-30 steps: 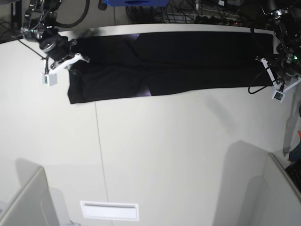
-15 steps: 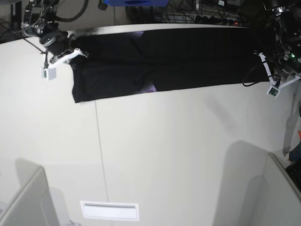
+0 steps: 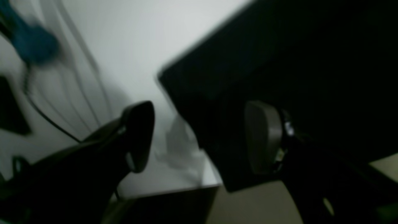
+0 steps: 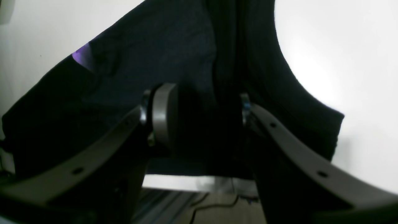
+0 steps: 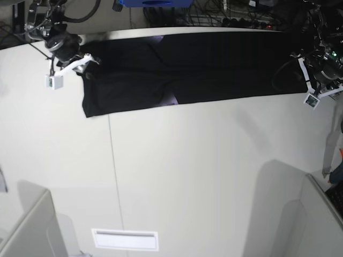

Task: Fold the T-shirt properly
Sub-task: 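Fold the hem up onto the shoulders with both grippers, then grasp the folded strip's ends with both grippers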

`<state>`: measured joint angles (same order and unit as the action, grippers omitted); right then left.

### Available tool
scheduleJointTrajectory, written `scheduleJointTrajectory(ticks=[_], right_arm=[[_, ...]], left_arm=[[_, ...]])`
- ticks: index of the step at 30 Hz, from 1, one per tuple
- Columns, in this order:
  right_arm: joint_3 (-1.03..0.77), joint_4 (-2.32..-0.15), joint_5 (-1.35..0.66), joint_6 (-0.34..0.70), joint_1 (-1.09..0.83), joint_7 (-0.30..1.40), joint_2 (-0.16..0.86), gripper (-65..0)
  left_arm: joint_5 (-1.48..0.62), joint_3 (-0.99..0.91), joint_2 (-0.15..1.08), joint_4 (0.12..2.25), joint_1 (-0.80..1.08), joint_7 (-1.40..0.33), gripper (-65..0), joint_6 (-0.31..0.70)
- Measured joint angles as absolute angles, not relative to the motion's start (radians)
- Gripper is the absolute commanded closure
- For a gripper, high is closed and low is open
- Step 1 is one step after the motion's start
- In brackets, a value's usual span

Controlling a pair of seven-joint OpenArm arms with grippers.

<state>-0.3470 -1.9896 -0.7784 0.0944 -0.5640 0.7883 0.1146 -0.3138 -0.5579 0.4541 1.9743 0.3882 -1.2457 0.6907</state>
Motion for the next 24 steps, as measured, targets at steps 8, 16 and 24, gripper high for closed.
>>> scheduleJointTrajectory(ticks=[8, 16, 24], right_arm=[[-0.34, -1.991, -0.779, 0.104, -0.619, 0.607, 0.119, -20.4], [-0.335, -1.936, -0.779, 0.331, -0.516, 0.743, 0.079, 0.0], [-0.336, -1.736, -0.775, 0.334, -0.423, 0.821, 0.104, 0.0]], left_arm=[[-0.298, -0.78, 0.411, 1.972, 0.387, -1.256, -8.4, 0.693], [-0.288, -0.797, 0.263, 1.85, 0.392, -1.202, 0.0, 0.693], [-0.276, -0.692, 0.278, 1.635, 0.38, -1.065, 0.0, 0.665]])
